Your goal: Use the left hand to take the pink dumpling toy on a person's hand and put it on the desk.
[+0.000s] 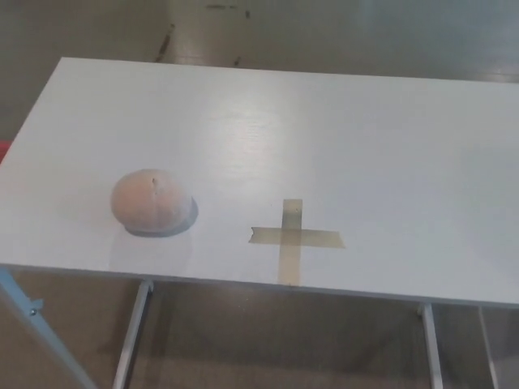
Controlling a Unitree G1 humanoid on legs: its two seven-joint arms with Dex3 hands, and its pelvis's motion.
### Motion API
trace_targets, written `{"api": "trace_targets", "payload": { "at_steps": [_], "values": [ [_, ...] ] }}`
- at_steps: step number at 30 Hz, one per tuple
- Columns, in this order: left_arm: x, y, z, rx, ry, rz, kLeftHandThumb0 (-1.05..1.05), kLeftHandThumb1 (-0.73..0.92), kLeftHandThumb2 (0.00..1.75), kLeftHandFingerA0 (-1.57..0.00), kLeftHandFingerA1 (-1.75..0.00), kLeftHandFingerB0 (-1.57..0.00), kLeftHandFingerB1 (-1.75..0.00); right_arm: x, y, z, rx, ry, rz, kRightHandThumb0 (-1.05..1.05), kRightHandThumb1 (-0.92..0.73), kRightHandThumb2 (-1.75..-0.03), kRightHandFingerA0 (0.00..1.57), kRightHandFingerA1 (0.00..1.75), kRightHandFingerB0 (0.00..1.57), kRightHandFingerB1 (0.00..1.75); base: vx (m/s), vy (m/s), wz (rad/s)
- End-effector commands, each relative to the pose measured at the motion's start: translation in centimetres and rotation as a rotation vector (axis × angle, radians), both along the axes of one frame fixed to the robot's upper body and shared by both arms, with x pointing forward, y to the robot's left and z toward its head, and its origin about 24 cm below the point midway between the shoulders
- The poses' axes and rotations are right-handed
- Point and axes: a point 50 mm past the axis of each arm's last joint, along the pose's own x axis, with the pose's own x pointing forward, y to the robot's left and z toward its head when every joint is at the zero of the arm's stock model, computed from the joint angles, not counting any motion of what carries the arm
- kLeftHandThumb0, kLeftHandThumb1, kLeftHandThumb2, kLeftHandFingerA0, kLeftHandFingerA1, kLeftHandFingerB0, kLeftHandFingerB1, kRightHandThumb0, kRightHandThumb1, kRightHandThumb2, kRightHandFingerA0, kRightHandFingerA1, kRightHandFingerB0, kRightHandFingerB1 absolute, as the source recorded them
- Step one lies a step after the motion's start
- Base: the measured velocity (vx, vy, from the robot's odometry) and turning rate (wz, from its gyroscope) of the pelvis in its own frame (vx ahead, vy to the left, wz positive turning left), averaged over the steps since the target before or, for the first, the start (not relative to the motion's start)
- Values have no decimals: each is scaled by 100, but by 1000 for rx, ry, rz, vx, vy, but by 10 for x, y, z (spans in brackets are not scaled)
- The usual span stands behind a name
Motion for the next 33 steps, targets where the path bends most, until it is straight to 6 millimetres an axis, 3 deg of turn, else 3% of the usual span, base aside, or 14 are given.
{"api": "trace_targets", "payload": {
  "at_steps": [1, 7, 12, 20, 21, 22, 23, 28, 29, 30, 31, 33],
  "values": [
    [-3, 36, -135, 348, 311, 463, -34, 57, 58, -90, -56, -61, -42, -9, 3, -3, -28, 17, 38, -26, -70, -61, 62, 44, 56, 43, 0, 0, 0],
    [-20, 66, -147, 243, 430, 721, -36, 58, 59, -85, -49, -64, -43, -6, -1, -1, -33, 2, 6, -25, -71, -61, 62, 44, 58, 44, 0, 0, 0],
    [-31, 78, -149, 266, 499, 763, -38, 60, 58, -78, -45, -62, -41, -12, 2, -3, -27, 5, 0, -26, -71, -61, 62, 44, 56, 43, 0, 0, 0],
    [-59, 79, -161, 365, 639, 716, -36, 62, 58, -78, -44, -60, -39, -34, -2, -5, -30, 21, -10, -26, -70, -61, 61, 45, 57, 43, 0, 0, 0],
    [-59, 79, -161, 369, 643, 720, -41, 52, 78, -70, -57, -54, -52, -34, -3, -4, -30, 17, 5, -28, -72, -61, 62, 45, 55, 42, 0, 0, 0],
    [-59, 80, -161, 371, 645, 724, -41, 52, 78, -70, -57, -54, -52, -35, -4, -4, -30, 14, 15, -28, -72, -61, 62, 45, 55, 42, 0, 0, 0],
    [-60, 80, -161, 373, 647, 730, -34, 61, 59, -77, -45, -57, -40, -35, -4, -4, -28, 13, 24, -28, -73, -62, 62, 45, 53, 42, 0, 0, 0],
    [-65, 83, -163, 395, 678, 745, -32, 64, 60, -77, -45, -57, -40, -38, -5, -4, -24, 17, 20, -29, -74, -62, 62, 45, 52, 41, 0, 0, 0],
    [-62, 83, -164, 434, 704, 727, -41, 56, 81, -68, -57, -50, -51, -34, -4, -3, -28, 10, 24, -29, -74, -62, 62, 45, 51, 41, 0, 0, 0],
    [-61, 84, -164, 451, 711, 719, -41, 56, 81, -68, -57, -50, -51, -33, -4, -3, -29, 7, 26, -29, -74, -62, 62, 45, 51, 41, 0, 0, 0],
    [-60, 84, -164, 460, 716, 716, -37, 68, 59, -71, -42, -53, -37, -32, -4, -3, -28, 6, 28, -28, -74, -62, 62, 45, 51, 41, 0, 0, 0],
    [-60, 84, -164, 468, 720, 714, -37, 68, 59, -71, -42, -53, -37, -32, -4, -3, -28, 6, 31, -28, -74, -62, 62, 45, 51, 41, 0, 0, 0]
  ]
}}
